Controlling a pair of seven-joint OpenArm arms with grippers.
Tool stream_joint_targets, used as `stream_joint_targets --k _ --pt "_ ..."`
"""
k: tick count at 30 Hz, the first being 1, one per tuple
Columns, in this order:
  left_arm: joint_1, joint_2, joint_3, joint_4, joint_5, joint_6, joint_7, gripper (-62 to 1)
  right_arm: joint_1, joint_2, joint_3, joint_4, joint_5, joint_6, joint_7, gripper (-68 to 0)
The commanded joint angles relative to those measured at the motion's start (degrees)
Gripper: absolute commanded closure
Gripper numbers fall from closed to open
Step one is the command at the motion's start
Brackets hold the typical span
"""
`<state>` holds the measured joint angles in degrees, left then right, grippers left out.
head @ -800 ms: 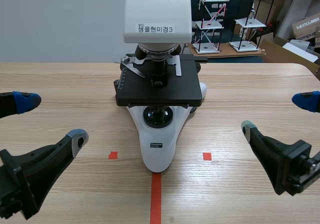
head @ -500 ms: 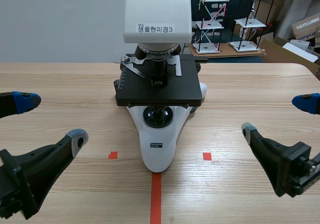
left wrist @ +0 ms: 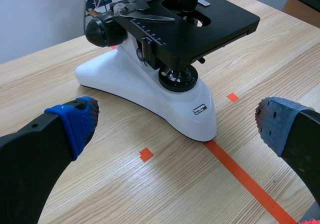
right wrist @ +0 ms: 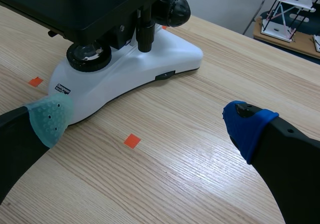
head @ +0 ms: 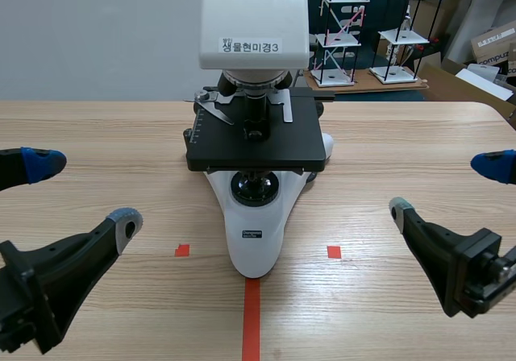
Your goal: Point at the coarse focus knob
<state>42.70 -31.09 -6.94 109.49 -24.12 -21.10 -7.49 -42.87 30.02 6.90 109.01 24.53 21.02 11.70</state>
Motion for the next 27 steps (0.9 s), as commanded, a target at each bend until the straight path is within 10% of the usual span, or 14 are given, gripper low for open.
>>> stream_joint_targets --k 1,22,27 --pt "0.11 0.44 -0.15 0.83 -0.52 -0.07 -0.81 -62.3 0.02 0.76 0.17 1.18 0.59 0.0 1.11 -67.9" --pt "0.11 0.44 -0.15 0.83 -0.52 -0.07 -0.83 -62.3 0.02 0.79 0.17 1.18 0.42 -0.59 1.07 -67.9" --pt "0.11 0.44 -0.15 0.83 -0.52 -0.07 -0.83 -62.3 1.22 1.11 0.17 0.94 0.33 -2.67 0.85 -58.3"
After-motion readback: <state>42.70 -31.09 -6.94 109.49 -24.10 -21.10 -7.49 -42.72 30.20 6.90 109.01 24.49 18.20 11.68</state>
